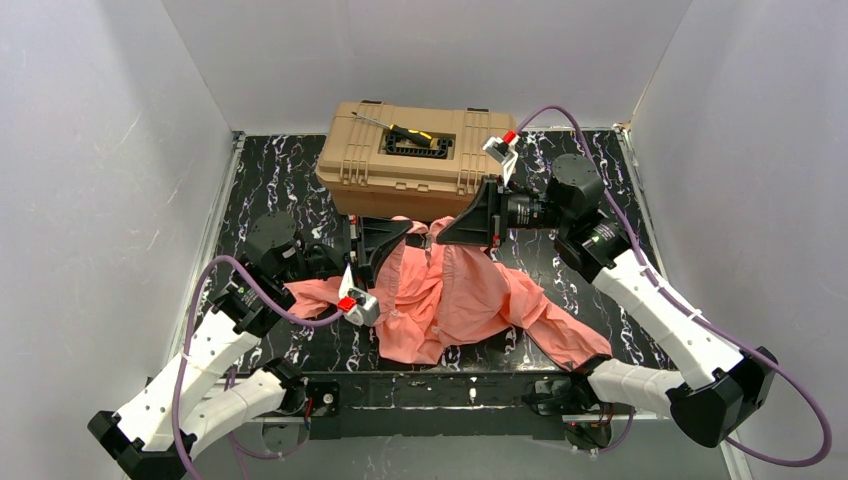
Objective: Zip up the jacket
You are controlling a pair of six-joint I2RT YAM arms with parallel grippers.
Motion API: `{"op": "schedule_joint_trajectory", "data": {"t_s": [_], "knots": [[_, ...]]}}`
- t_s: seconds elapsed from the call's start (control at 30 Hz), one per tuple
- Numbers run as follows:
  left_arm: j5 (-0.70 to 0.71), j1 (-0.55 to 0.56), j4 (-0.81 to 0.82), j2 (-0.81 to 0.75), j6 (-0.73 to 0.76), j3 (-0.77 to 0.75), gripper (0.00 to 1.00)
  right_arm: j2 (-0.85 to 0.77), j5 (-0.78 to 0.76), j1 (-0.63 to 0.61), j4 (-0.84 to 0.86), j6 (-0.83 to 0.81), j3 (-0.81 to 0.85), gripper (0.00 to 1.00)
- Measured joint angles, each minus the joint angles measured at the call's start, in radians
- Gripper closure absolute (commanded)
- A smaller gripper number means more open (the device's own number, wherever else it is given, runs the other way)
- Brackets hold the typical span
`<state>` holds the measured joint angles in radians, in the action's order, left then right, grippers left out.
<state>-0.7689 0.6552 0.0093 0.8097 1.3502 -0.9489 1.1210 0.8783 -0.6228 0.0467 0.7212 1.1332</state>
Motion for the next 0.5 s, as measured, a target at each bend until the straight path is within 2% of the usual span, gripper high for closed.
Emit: {"op": "schedule_joint_trajectory", "data": {"t_s": [0.2, 0.5], "knots": [[-0.011, 0.0, -0.045, -0.001, -0.004, 0.0, 1.0, 0.0, 0.023, 0.0, -0.061, -0.069, 0.027, 0.99], [-0.029, 0.001, -0.071, -0.001, -0.009, 0.0, 1.0, 0.0, 0.042, 0.0, -0.076, -0.089, 0.031, 0.99]]}}
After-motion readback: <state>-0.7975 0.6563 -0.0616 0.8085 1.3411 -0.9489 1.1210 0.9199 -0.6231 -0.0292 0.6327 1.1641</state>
